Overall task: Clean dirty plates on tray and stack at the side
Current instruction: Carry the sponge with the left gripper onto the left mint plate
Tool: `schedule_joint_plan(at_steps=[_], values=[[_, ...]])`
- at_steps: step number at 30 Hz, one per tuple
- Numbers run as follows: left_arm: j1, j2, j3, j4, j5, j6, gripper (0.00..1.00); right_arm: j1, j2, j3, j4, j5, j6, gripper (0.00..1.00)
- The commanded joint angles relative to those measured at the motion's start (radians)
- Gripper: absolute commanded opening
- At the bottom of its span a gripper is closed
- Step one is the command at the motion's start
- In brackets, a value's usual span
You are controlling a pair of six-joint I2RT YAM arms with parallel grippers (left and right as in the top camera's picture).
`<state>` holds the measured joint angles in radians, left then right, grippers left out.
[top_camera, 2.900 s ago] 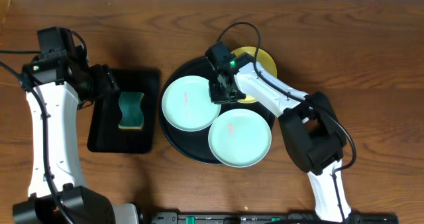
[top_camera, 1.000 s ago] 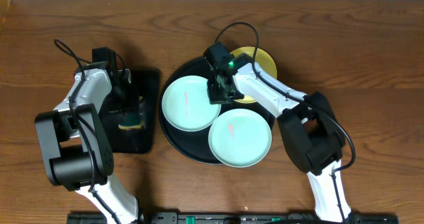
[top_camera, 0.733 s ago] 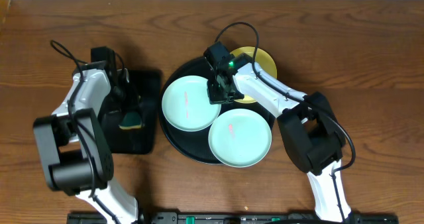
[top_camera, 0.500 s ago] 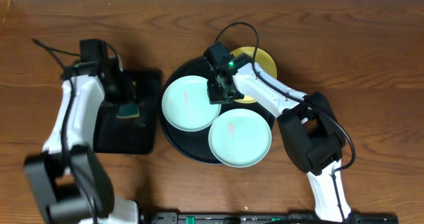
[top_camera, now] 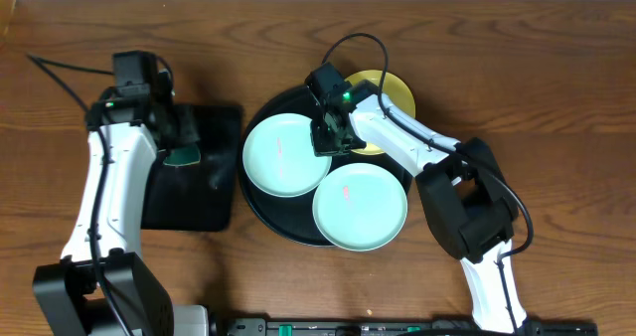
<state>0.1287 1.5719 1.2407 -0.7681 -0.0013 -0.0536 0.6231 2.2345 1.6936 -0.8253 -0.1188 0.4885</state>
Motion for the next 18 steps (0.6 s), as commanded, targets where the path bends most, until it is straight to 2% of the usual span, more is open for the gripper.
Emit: schedule_joint_plan(at_steps=[1, 6, 10, 13, 18], values=[[-0.074, 0.001, 0.006, 0.020, -0.169, -0.035, 0.07, 0.009, 0.038, 0.007, 0.002, 0.047, -0.018, 0.01], [-0.148, 0.001, -0.003, 0.064, -0.191, -0.082, 0.07, 0.008, 0.038, 0.007, 0.000, 0.047, -0.019, 0.01], [-0.138, 0.001, -0.003, 0.063, 0.006, -0.149, 0.07, 0.007, 0.038, 0.007, 0.001, 0.032, -0.023, 0.01], [-0.141, 0.004, -0.008, 0.067, 0.179, -0.152, 0.08, 0.006, 0.038, 0.006, 0.003, 0.023, -0.023, 0.01], [-0.183, 0.045, -0.026, 0.070, 0.208, -0.191, 0.07, 0.007, 0.038, 0.007, 0.001, 0.006, -0.026, 0.01]])
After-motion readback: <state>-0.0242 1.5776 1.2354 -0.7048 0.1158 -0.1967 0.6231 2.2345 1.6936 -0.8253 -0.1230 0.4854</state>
